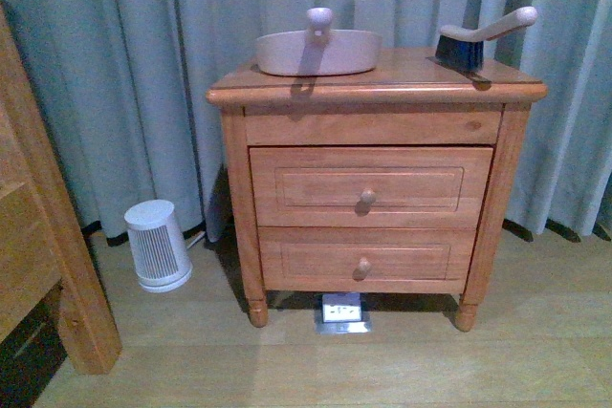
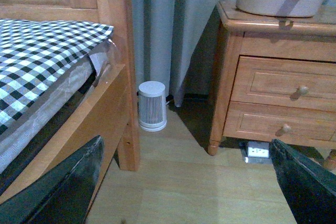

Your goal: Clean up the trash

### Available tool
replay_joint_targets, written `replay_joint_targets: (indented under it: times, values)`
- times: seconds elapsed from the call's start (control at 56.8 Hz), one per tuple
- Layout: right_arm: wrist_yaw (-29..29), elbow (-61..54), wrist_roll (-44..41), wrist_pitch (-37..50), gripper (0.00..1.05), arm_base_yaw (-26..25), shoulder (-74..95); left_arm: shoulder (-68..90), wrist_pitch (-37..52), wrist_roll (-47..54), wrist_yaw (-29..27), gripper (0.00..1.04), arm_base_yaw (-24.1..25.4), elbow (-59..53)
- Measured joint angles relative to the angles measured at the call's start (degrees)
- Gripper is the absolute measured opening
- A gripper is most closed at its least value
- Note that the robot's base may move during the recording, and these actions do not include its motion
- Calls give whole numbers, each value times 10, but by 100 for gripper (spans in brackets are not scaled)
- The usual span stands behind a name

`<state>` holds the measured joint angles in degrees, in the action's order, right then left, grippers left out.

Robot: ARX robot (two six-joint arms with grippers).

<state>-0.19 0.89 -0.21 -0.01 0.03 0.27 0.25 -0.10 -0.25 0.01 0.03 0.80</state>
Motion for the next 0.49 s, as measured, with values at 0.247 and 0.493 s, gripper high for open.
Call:
replay_joint_targets:
  times: [0.247,0.493]
  values:
    - [0,0,0,0,97,0,0,0,0,0,0,97,0,0]
    - [0,0,0,0,97,0,0,0,0,0,0,97,0,0]
